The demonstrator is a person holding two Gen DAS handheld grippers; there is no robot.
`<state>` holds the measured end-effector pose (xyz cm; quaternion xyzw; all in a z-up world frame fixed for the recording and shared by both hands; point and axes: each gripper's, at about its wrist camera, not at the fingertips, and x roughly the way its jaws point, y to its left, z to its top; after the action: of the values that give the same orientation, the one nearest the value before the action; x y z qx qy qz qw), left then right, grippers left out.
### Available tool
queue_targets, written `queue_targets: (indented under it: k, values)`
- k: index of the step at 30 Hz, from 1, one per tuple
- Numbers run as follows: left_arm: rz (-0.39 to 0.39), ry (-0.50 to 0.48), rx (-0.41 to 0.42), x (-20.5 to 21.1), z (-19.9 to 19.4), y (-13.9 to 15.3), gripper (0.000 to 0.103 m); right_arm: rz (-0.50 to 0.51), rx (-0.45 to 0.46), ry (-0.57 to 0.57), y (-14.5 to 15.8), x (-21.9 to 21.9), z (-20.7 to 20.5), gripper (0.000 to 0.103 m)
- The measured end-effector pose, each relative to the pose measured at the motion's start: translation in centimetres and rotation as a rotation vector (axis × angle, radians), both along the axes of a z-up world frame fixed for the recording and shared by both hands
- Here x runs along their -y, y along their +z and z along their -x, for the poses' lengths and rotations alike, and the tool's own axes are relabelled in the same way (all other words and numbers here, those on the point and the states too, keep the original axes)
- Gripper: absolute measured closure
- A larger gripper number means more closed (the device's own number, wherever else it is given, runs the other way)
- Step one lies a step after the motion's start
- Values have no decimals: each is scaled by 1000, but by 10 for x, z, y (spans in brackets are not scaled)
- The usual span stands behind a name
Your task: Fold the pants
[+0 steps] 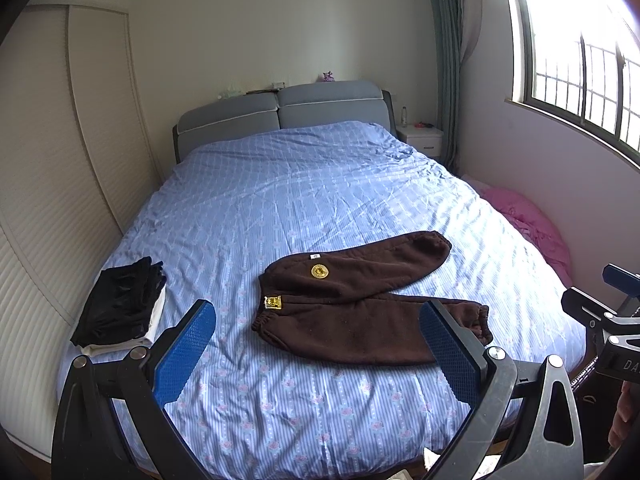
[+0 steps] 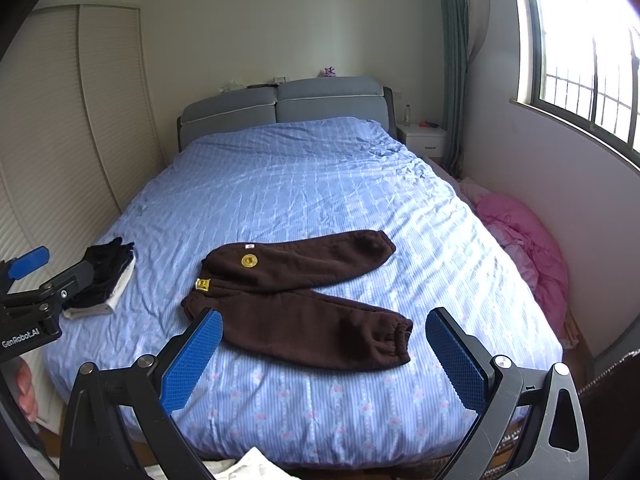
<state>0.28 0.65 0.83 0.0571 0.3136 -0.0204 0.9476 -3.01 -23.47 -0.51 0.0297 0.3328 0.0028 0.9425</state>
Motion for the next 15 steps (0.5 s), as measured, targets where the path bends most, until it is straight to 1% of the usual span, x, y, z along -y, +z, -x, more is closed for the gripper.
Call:
queue_targets:
  k: [15]
  values:
    - [3,13,14,-4,-1,5,0,5,4,3,1,0,0,0]
